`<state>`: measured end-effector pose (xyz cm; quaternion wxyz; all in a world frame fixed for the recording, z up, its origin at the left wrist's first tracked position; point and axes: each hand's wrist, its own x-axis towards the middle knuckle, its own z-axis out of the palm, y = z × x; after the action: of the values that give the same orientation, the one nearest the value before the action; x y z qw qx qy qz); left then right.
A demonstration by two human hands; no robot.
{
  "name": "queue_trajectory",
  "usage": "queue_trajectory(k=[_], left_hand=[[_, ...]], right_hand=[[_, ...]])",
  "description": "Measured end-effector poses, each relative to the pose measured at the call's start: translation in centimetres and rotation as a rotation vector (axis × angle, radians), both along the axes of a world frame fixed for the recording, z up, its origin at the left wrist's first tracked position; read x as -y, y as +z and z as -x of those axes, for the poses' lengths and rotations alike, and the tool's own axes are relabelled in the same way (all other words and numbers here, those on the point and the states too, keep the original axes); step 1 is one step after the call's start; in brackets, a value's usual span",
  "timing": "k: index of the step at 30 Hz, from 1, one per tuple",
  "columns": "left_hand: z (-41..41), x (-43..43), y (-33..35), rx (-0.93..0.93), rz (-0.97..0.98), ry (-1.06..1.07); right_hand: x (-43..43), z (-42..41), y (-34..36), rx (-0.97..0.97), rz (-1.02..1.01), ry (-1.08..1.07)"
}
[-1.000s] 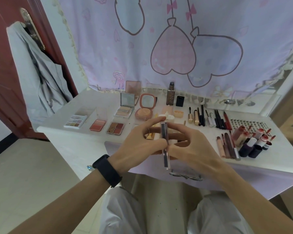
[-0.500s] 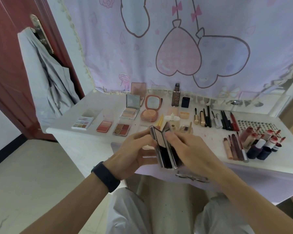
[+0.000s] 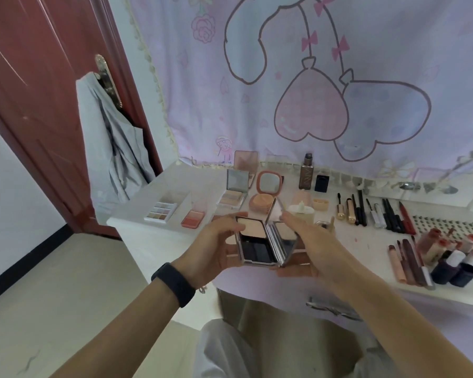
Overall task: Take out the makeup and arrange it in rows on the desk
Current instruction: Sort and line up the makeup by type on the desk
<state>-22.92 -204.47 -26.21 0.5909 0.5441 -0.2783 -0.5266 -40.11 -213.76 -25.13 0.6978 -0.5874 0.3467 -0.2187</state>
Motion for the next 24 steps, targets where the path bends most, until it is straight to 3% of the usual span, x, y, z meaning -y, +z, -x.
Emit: queue_trajectory(k=[2,6,11,13,19,24], left_hand=[[-0.6,-0.4,0.6,0.257,-0.040,-0.026],[-2.0,-0.7,2.1,1.016,-0.212,-0.297],[-3.2,-0.2,2.0,1.407,-0.242,-0.274],[-3.8,-0.1,2.0,1.440,-0.190,-0.218],[-6.1,-0.3,2.4,1.289,-0.046,-0.082],[-8.7,0.6,3.6,1.270,-0.060,-0.020]], right_hand=[[-0.1,-0.7,-0.3,0.022,-0.024,-0.021],[-0.4,-2.5,-0.5,-0.004,0.009,0.000],[-0.9,-4.6,0.1,-0.026,0.061,0.058],[-0.8,-5.4,0.4,-0.037,0.074,0.066],[0.1,-7.4,1.9,-0.037,0.129,0.086],[1.3,-10.3,4.2,-0.076,0.166,0.177]])
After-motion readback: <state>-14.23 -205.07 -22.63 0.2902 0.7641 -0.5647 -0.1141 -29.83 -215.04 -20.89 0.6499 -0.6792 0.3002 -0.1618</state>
